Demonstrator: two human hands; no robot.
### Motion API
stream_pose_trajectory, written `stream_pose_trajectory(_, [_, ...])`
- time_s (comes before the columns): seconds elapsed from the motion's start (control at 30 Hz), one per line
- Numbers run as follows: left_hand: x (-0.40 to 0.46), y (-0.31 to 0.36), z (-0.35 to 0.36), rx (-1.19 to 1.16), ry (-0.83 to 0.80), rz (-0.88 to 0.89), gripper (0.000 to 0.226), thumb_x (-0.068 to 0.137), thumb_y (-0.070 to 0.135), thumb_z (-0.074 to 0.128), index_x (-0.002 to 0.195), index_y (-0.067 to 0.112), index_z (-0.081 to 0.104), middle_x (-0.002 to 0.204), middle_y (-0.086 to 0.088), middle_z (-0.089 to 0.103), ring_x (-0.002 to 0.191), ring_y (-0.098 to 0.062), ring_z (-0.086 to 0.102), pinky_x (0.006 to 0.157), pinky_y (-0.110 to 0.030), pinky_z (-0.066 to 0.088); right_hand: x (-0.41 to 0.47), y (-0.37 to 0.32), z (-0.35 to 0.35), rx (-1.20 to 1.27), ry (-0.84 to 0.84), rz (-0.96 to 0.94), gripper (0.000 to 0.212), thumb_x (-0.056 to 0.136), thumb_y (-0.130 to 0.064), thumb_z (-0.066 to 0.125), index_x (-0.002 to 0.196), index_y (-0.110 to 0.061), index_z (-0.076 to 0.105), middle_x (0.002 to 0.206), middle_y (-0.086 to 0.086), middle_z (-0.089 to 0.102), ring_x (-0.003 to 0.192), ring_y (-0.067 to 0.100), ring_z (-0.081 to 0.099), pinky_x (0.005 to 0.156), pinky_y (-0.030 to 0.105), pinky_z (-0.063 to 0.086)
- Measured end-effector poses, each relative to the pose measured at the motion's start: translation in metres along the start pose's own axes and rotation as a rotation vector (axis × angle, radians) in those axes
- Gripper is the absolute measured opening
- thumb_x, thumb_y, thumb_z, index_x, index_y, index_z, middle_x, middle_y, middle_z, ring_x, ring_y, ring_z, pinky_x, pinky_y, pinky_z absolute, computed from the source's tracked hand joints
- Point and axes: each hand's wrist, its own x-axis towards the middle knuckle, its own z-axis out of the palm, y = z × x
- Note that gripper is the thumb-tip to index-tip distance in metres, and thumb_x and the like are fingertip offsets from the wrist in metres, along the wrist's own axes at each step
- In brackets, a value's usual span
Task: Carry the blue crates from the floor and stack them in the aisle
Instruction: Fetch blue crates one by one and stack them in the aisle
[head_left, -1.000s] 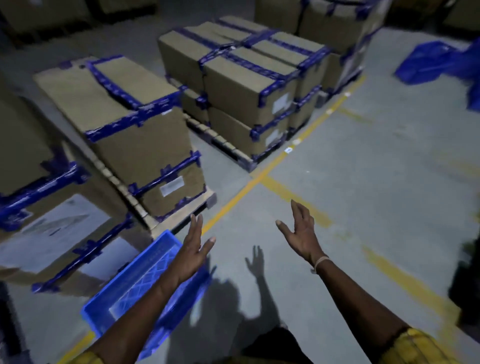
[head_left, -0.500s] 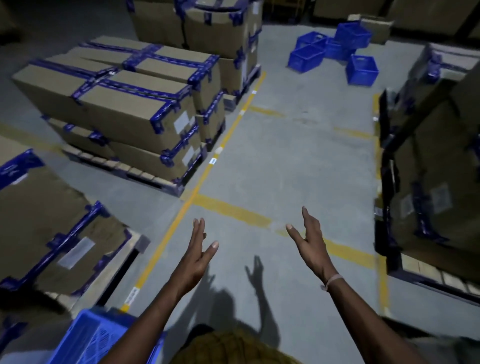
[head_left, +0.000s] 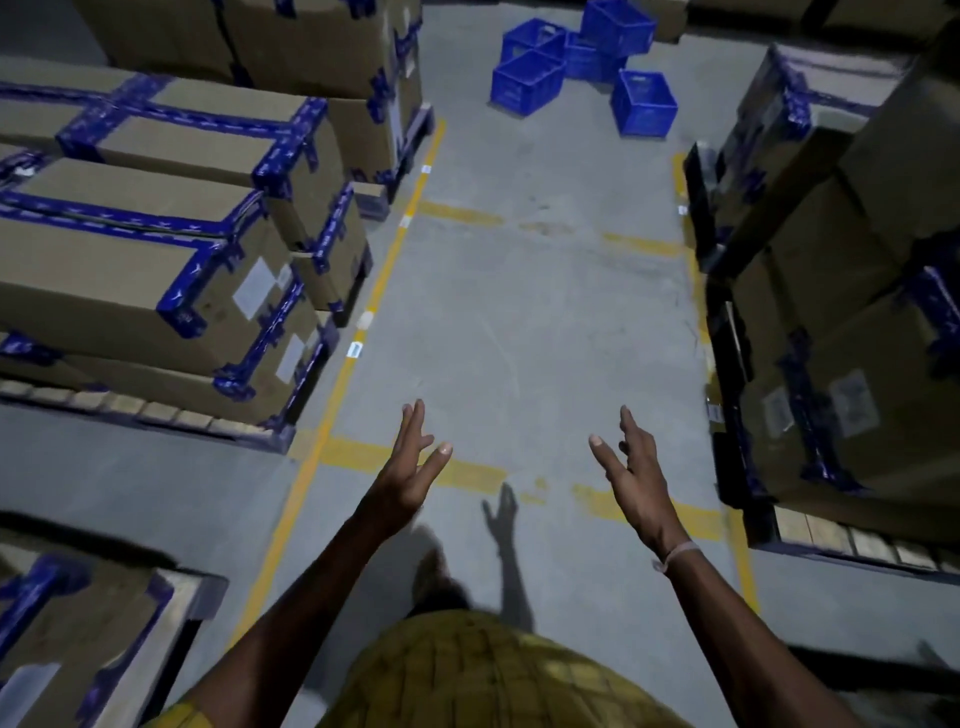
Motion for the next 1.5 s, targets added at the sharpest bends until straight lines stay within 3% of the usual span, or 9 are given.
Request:
stream_pose_trajectory(0.17, [0.127,0.02,-0.043,0.011,-0.07,0.002,0.097,0.078,0.085,0.051,0.158,0.048,0.01,0.167,0.021,-0.001,0.132,0.01,0.045,0.115,-0.045,0.042,0.089,-0.03,0.007,0.068,0.097,0.07,0.08,0.085,-0.073,0.056,0.153,-0.05,0.02,0.148,-0.019,0.033,0.138,0.012,0.039,0.108,0.052,0.043])
stream_pose_trajectory(0.33, [0.241,0.035,-0.067,0.015,-0.175,-0.006,0.075,0.081,0.08,0.056,0.141,0.073,0.011,0.167,0.022,0.0,0.127,0.017,0.046,0.113,-0.044,0.043,0.173,-0.05,0.006,0.106,0.135,0.105,0.08,0.086,-0.074,0.054,0.153,-0.051,0.016,0.154,-0.02,0.027,0.143,0.015,0.034,0.111,0.053,0.041])
stream_pose_trajectory(0.47, [0.334,0.05,-0.064,-0.003,-0.176,-0.043,0.092,0.079,0.077,0.059,0.154,0.055,0.01,0.169,0.014,-0.002,0.121,0.018,0.048,0.11,-0.04,0.047,0.259,-0.057,-0.006,0.128,0.157,0.129,0.08,0.087,-0.073,0.054,0.153,-0.052,0.015,0.154,-0.022,0.024,0.145,0.015,0.032,0.112,0.052,0.04])
stream_pose_trajectory(0.57, [0.412,0.063,-0.053,-0.037,-0.164,-0.057,0.1,0.079,0.074,0.06,0.16,0.043,0.009,0.168,0.019,-0.003,0.113,0.023,0.049,0.111,-0.042,0.046,0.34,-0.059,-0.02,0.119,0.169,0.129,0.082,0.084,-0.077,0.053,0.152,-0.053,0.015,0.156,-0.019,0.023,0.147,0.016,0.029,0.113,0.053,0.039])
stream_pose_trajectory(1.03, [0.749,0.173,-0.031,-0.104,-0.035,-0.047,0.089,0.082,0.072,0.057,0.156,0.051,0.013,0.168,0.02,0.002,0.121,0.021,0.045,0.11,-0.04,0.047,0.703,-0.143,-0.114,0.19,0.126,0.149,0.081,0.084,-0.072,0.059,0.152,-0.051,0.021,0.153,-0.021,0.028,0.143,0.017,0.036,0.112,0.052,0.04])
stream_pose_trajectory(1.17, [0.844,0.183,-0.032,-0.136,-0.038,-0.089,0.09,0.082,0.072,0.059,0.156,0.052,0.012,0.167,0.023,0.001,0.112,0.027,0.049,0.113,-0.042,0.043,0.802,-0.162,-0.121,0.177,0.125,0.139,0.082,0.084,-0.072,0.06,0.153,-0.049,0.022,0.15,-0.022,0.03,0.143,0.014,0.035,0.112,0.051,0.04])
stream_pose_trajectory(1.27, [0.927,0.189,-0.038,-0.124,-0.044,-0.122,0.093,0.077,0.077,0.057,0.155,0.055,0.012,0.166,0.025,0.001,0.107,0.016,0.058,0.112,-0.041,0.039,0.881,-0.172,-0.121,0.177,0.145,0.138,0.082,0.084,-0.072,0.06,0.153,-0.049,0.022,0.151,-0.022,0.029,0.143,0.014,0.036,0.112,0.051,0.041])
stream_pose_trajectory(1.37, [1.021,0.193,-0.048,-0.125,-0.032,-0.097,0.087,0.081,0.074,0.057,0.154,0.057,0.013,0.167,0.022,0.004,0.118,0.002,0.058,0.111,-0.039,0.042,0.962,-0.183,-0.119,0.175,0.178,0.138,0.082,0.085,-0.071,0.06,0.153,-0.049,0.021,0.15,-0.022,0.031,0.141,0.015,0.037,0.111,0.051,0.041])
stream_pose_trajectory(1.5, [1.139,0.22,-0.064,-0.127,-0.064,-0.103,0.076,0.097,0.053,0.055,0.158,0.047,0.011,0.169,0.005,0.011,0.136,-0.02,0.051,0.083,-0.009,0.049,1.059,-0.213,-0.121,0.204,0.213,0.164,0.082,0.08,-0.077,0.059,0.15,-0.057,0.02,0.154,-0.022,0.027,0.142,0.015,0.036,0.112,0.051,0.04])
